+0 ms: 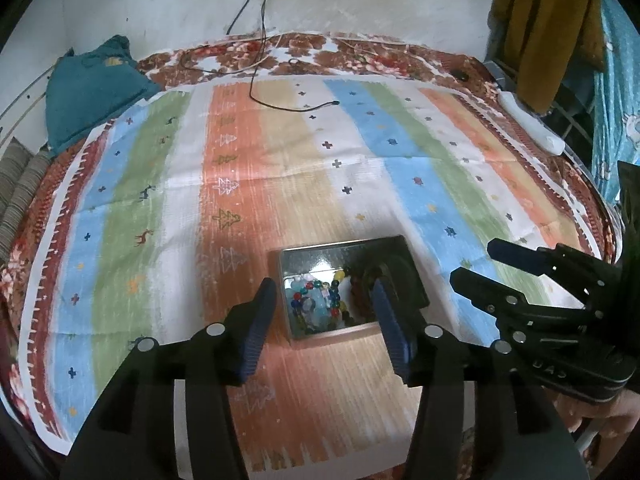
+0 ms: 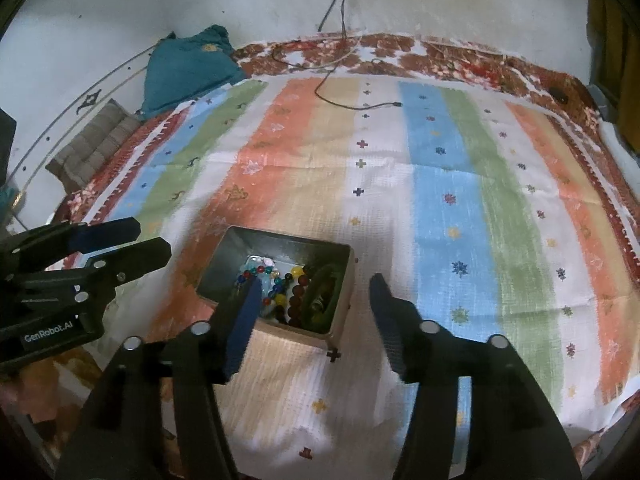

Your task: Organize jewelry

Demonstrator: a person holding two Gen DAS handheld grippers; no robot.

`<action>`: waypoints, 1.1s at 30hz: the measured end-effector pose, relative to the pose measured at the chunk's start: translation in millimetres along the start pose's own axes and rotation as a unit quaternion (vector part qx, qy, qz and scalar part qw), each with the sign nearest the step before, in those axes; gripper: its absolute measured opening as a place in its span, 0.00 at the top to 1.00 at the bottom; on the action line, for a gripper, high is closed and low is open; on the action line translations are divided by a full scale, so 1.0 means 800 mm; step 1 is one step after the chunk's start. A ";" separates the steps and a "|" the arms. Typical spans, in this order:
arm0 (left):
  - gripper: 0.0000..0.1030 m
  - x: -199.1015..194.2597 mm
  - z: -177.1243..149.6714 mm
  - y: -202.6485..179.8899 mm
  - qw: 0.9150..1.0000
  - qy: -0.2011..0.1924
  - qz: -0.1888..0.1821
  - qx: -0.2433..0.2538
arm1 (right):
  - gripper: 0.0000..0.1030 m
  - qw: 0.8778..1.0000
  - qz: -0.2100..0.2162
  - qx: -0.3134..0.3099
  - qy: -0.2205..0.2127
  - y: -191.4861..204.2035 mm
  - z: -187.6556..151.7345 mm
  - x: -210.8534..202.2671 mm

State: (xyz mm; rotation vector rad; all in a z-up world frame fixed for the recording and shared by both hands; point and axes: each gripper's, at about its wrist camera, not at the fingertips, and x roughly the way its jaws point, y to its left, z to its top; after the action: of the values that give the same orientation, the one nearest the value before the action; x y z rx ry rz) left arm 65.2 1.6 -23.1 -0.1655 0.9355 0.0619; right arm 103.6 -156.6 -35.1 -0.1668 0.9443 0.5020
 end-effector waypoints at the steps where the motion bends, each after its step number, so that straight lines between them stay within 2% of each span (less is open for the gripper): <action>1: 0.46 -0.002 -0.002 0.000 1.000 -0.001 0.000 0.002 | 0.40 1.000 0.005 -0.001 -0.002 0.000 -0.002 -0.004; 4: 0.42 -0.009 -0.010 -0.003 1.000 -0.006 -0.003 0.009 | 0.34 1.000 0.006 -0.010 -0.012 0.002 -0.006 -0.014; 11: 0.25 -0.025 -0.023 -0.001 1.000 -0.017 -0.008 0.012 | 0.23 0.999 0.021 -0.018 -0.018 0.004 -0.015 -0.031; 15: 0.09 -0.035 -0.035 0.002 0.999 -0.029 -0.012 0.011 | 0.12 0.999 0.029 -0.021 -0.026 0.007 -0.022 -0.039; 19: 0.06 -0.041 -0.045 0.002 0.999 -0.040 -0.009 0.017 | 0.07 0.999 0.027 -0.019 -0.041 0.007 -0.026 -0.047; 33: 0.06 -0.054 -0.054 -0.002 0.997 -0.072 -0.002 0.028 | 0.06 0.998 0.015 -0.043 -0.048 0.018 -0.037 -0.057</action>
State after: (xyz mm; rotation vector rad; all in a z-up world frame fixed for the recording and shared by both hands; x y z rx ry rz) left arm 5.8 -6.4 -13.3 -0.1100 0.7923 0.0438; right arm 53.4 -170.1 -14.2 -0.2047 0.8320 0.5750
